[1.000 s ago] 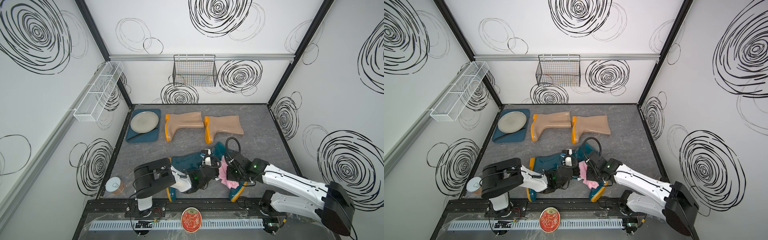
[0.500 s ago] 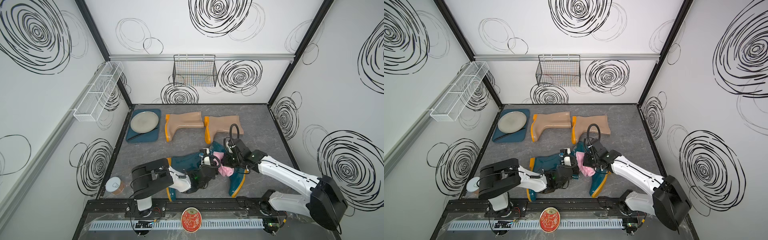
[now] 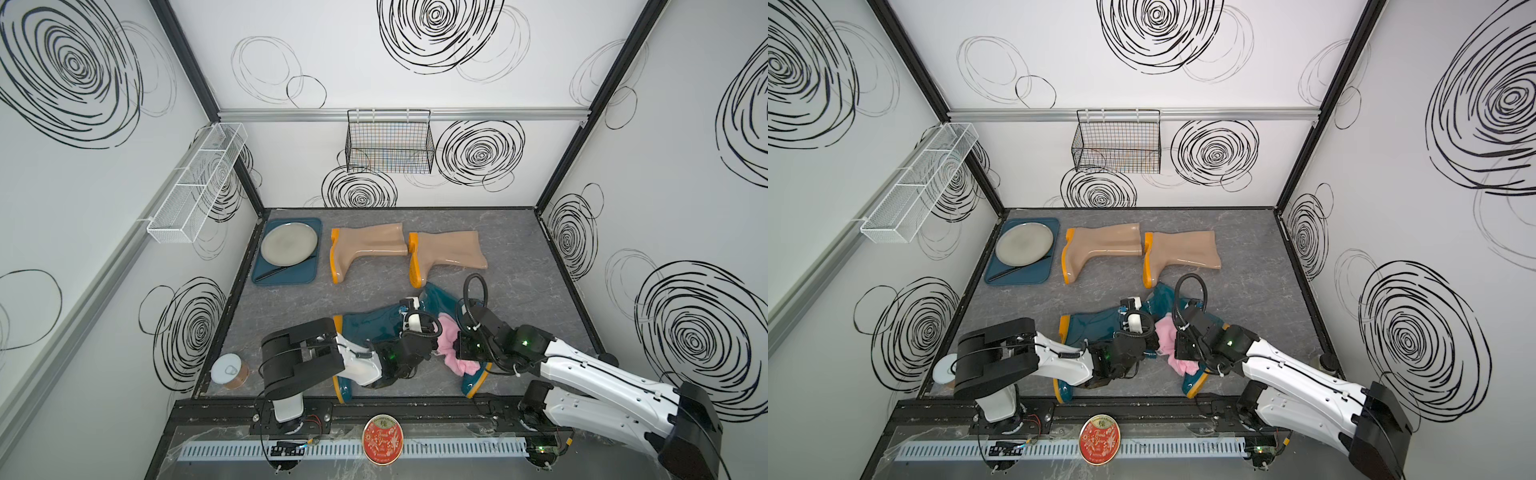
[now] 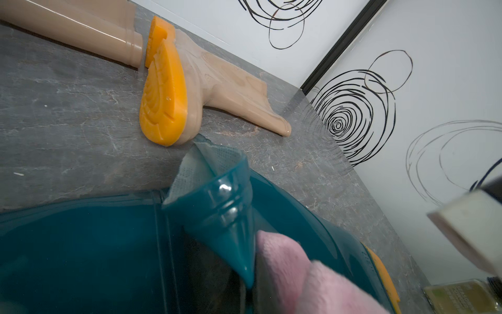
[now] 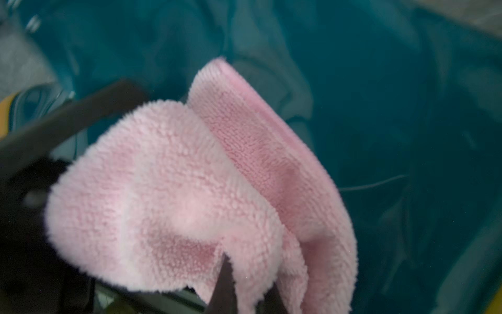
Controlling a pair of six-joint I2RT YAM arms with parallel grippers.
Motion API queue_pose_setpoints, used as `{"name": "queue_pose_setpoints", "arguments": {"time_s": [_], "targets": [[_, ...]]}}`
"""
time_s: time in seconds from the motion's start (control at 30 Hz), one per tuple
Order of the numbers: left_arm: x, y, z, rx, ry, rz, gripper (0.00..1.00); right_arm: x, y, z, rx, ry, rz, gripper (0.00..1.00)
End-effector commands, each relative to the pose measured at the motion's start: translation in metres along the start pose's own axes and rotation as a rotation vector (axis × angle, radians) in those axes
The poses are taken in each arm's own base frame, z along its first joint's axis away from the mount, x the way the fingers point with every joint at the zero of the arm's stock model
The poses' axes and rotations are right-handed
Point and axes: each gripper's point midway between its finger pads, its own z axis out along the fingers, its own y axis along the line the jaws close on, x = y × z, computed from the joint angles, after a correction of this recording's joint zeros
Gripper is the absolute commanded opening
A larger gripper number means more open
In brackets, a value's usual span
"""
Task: Wipe the rubber boots with a cloth
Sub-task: Wipe the dirt off the rubber boot.
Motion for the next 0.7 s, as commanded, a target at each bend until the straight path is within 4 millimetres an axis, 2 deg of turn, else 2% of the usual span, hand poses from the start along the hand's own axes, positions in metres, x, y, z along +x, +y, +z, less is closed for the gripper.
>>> {"name": "queue_pose_setpoints", "arguments": {"time_s": [0.0, 0.13, 0.2, 0.3, 0.4, 0.5, 0.67], "targets": [[-0.024, -0.014, -0.003, 0.044, -0.069, -0.073, 0.00, 0.021, 0.003, -0.007, 0.008, 0.050, 0.008, 0.00], [-0.025, -0.012, -0.003, 0.043, -0.072, -0.074, 0.00, 0.041, 0.035, -0.012, -0.102, 0.096, -0.078, 0.00], [-0.023, -0.012, -0.002, 0.051, -0.063, -0.072, 0.00, 0.044, 0.035, -0.008, -0.109, 0.085, -0.085, 0.00], [-0.022, -0.013, -0.002, 0.063, -0.059, -0.081, 0.00, 0.026, 0.009, -0.006, -0.004, -0.015, -0.039, 0.00], [-0.021, -0.017, -0.001, 0.079, -0.052, -0.081, 0.00, -0.010, -0.014, -0.022, 0.069, -0.156, 0.034, 0.00], [-0.017, -0.020, 0.000, 0.095, -0.032, -0.078, 0.00, -0.042, -0.039, -0.034, 0.085, -0.224, 0.147, 0.00], [-0.012, -0.020, -0.001, 0.109, -0.016, -0.084, 0.00, -0.066, -0.085, -0.032, 0.104, -0.239, 0.339, 0.00]]}}
